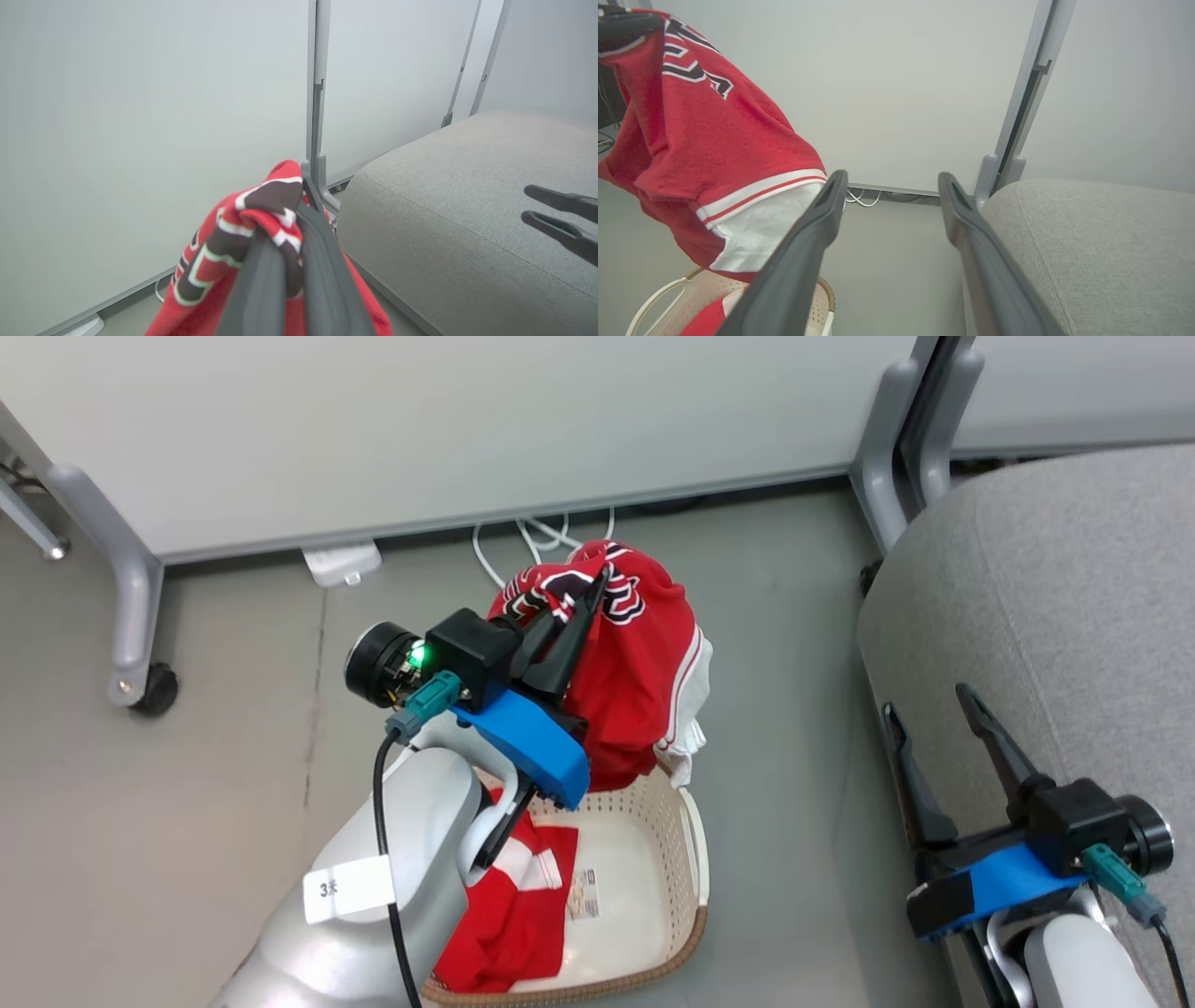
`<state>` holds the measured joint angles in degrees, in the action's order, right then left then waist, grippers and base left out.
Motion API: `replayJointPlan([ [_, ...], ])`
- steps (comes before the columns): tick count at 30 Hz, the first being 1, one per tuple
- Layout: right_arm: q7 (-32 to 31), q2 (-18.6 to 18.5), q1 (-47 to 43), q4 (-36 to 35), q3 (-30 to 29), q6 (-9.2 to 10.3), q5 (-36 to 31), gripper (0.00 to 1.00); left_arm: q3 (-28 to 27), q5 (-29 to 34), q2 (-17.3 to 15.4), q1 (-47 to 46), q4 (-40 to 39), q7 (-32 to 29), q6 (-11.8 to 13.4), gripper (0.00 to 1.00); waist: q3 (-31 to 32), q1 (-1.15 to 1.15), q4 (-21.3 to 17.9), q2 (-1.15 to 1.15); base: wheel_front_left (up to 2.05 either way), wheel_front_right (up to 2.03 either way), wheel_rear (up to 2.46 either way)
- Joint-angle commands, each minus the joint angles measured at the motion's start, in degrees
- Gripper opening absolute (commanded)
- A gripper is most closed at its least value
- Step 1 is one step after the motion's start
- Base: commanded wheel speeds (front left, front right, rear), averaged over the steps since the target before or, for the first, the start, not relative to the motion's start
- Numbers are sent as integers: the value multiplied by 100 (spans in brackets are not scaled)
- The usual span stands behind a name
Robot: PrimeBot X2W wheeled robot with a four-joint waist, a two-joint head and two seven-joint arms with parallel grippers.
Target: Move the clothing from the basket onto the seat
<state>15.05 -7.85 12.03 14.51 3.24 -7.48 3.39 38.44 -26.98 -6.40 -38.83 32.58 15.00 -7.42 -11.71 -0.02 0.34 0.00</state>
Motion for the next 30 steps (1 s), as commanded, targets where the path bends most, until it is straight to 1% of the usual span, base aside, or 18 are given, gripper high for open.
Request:
replayJointPlan([
  [1,20,30,-163,27,-14,-2,-22,100,22,57,15,7,-79,28,-6,0,357,2,56,0,0,0,0],
  [6,20,104,-415,50,-65,-2,-36,100,128,114,26,-161,-273,28,-6,0,708,2,83,0,0,0,0],
  [10,20,171,-578,53,-78,-2,-42,100,264,92,-11,-226,-282,27,-6,0,903,2,86,0,0,0,0],
  [20,20,281,-627,12,-35,-3,-62,100,480,-74,-48,-218,-211,27,-6,0,1031,2,81,0,0,0,0],
  [25,20,272,-439,-93,160,-2,-80,100,527,-85,-51,-237,-191,27,-6,0,993,2,107,0,0,0,0],
  [30,20,205,-113,-248,532,-2,-12,100,534,-40,-47,-298,-187,27,-6,0,926,2,150,0,0,0,0],
])
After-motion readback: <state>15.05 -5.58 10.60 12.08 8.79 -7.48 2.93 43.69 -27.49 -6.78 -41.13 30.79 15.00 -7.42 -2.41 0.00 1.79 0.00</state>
